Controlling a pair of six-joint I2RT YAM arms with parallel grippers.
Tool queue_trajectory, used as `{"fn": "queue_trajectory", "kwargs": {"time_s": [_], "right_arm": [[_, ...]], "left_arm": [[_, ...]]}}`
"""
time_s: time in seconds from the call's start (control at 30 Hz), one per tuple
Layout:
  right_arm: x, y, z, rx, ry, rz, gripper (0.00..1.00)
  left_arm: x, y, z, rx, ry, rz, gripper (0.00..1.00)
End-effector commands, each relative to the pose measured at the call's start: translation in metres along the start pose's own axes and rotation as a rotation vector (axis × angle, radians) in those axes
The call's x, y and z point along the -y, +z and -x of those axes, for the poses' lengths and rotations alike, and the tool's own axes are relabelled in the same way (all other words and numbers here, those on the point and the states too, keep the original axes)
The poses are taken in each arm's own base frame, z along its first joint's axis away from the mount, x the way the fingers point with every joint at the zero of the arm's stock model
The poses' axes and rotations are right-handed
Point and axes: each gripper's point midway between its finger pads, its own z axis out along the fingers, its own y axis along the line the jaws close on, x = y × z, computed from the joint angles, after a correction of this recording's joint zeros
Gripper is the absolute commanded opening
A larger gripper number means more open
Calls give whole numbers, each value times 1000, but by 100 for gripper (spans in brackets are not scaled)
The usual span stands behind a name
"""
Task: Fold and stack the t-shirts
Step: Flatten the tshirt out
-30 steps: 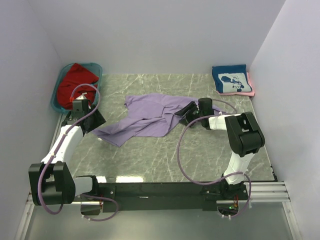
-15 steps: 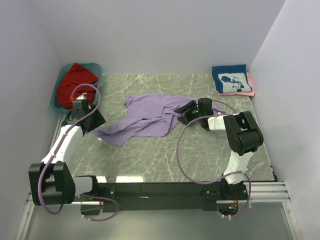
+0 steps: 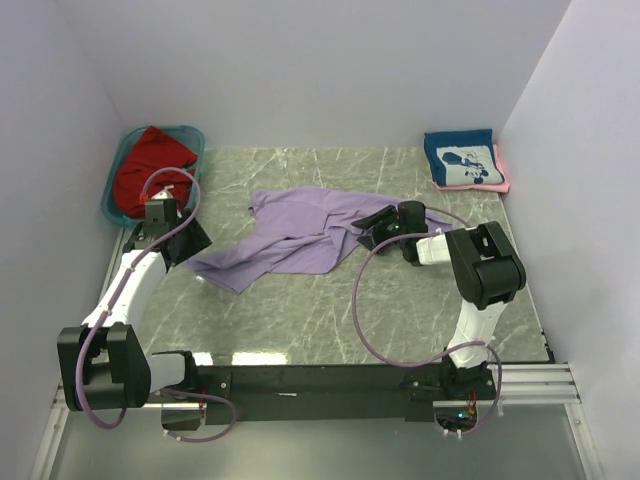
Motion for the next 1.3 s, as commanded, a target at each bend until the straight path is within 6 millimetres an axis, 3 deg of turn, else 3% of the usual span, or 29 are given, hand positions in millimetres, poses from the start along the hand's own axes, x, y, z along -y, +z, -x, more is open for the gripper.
{"fn": "queue_trajectory", "kwargs": {"time_s": [0.0,0.93,1.27], "right_arm": [[8,4,8,42,13,2,61],[-48,0,29,101,-46,137,56],[-21,7,26,95,-21,101,52]], "left_arm": [[2,1,5,22,-6,-9,65],[1,2,5,18,-4,-3,65],[0,3,4,16,-4,0,65]]}}
